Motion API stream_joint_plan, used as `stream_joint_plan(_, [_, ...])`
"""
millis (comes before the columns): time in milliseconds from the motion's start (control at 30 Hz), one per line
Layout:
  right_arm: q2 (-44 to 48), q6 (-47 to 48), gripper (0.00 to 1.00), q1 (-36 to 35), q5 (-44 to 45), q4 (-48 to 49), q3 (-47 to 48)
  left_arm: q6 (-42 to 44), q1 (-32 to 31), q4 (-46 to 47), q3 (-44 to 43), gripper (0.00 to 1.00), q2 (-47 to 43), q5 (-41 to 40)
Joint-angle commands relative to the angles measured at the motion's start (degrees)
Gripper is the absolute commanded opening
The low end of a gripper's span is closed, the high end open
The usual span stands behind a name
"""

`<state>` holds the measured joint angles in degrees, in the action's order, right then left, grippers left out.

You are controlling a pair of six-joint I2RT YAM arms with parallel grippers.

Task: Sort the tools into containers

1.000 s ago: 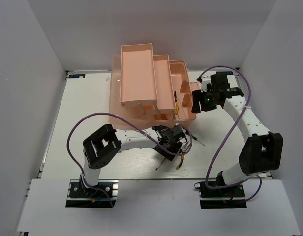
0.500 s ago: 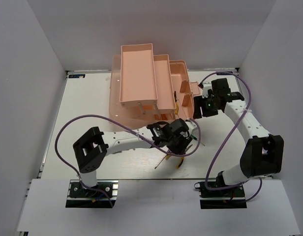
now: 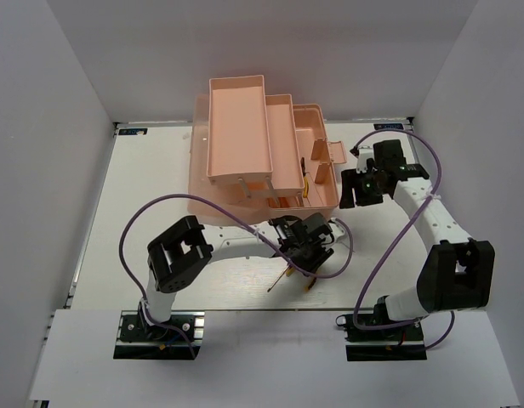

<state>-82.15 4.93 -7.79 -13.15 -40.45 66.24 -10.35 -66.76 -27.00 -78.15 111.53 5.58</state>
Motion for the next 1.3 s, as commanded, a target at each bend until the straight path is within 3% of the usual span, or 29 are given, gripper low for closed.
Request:
stream_joint_plan(0, [1.9,0.5,0.65,0.5,-1.1,-0.1,-1.0,2.1,0.8,0.5,-3.4,0.47,-1.7,-0.6])
stream_joint_plan(133, [2.3,0.4,0.65,0.7,-1.2,0.0,-1.7,2.1,0.8,0.5,-5.1,0.47,-1.1,0.9])
stream_joint_plan(300, [2.4,0.7,0.65,1.0,-1.1,-0.1,-2.0,2.6,0.2,-1.4,-7.8,0.60,0.5,5.1])
stream_joint_plan(667, [2.6,1.1,0.65,2.8,-0.2,-0.7,-1.5,-1.6,-0.4,-6.0,-8.9,0.62,4.8,0.6])
stream_joint_plan(900, [3.3,1.3,0.65,5.5,-0.6,-0.6,-1.3,-3.4,-0.9,-6.0,-8.9,0.52,7.7,0.0])
stream_joint_plan(1033, [3.2,1.0,0.65,6.5,-1.4,-1.3,-1.1,-3.4,-1.5,-6.0,-8.9,0.35,9.0,-0.6])
stream_joint_plan(1167, [3.4,0.8,0.65,7.1,-1.9,-1.5,-1.1,-3.4,-2.1,-7.3,-9.4,0.27,9.5,-1.1])
stream_joint_plan(1267, [3.4,0.4,0.65,9.4,-2.7,-1.4,-0.9,-3.4,-2.7,-7.3,-9.4,0.12,9.5,-1.1])
